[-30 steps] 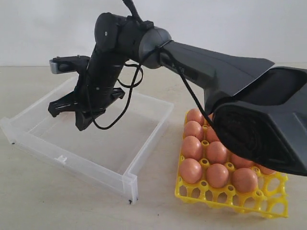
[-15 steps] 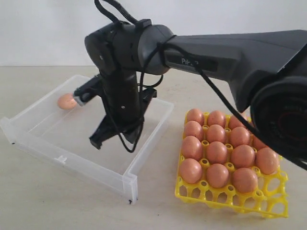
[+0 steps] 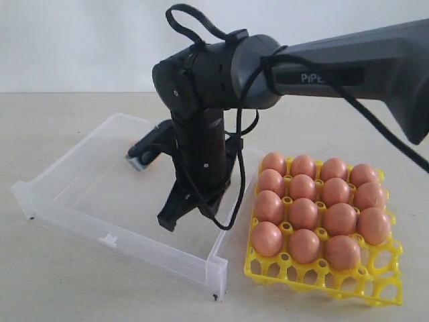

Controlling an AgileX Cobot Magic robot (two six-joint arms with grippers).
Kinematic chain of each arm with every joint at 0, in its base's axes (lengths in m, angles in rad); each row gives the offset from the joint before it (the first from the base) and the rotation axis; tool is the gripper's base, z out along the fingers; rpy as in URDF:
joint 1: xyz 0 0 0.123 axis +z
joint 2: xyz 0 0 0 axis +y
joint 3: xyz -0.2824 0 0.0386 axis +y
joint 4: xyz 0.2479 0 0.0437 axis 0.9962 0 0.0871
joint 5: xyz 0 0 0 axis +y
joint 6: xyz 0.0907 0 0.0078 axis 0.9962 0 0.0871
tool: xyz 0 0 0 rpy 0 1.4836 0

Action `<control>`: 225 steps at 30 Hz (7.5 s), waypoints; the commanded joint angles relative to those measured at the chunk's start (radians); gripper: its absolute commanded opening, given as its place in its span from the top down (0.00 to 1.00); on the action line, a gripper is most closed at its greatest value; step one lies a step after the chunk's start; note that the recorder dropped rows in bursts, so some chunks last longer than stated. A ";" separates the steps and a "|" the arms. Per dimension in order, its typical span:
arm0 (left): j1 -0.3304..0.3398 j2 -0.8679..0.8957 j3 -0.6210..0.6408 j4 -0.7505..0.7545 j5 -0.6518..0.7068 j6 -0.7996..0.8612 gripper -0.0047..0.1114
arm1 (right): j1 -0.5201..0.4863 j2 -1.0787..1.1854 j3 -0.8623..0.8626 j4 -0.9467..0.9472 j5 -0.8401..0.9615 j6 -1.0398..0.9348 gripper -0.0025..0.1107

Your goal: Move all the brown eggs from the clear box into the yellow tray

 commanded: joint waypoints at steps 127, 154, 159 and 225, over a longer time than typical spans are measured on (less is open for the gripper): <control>-0.004 -0.003 -0.003 -0.005 0.000 0.001 1.00 | 0.187 0.359 -0.862 -0.686 -0.494 0.819 0.98; -0.004 -0.003 -0.003 -0.005 0.000 0.001 1.00 | 0.120 0.154 -0.736 -0.728 -1.858 1.514 0.98; -0.004 -0.003 -0.003 -0.005 0.000 0.001 1.00 | 0.092 0.092 -0.486 -0.722 -1.849 1.428 0.98; -0.004 -0.003 -0.003 -0.005 0.000 0.001 1.00 | 0.075 -0.895 1.673 1.000 -1.830 -0.481 0.98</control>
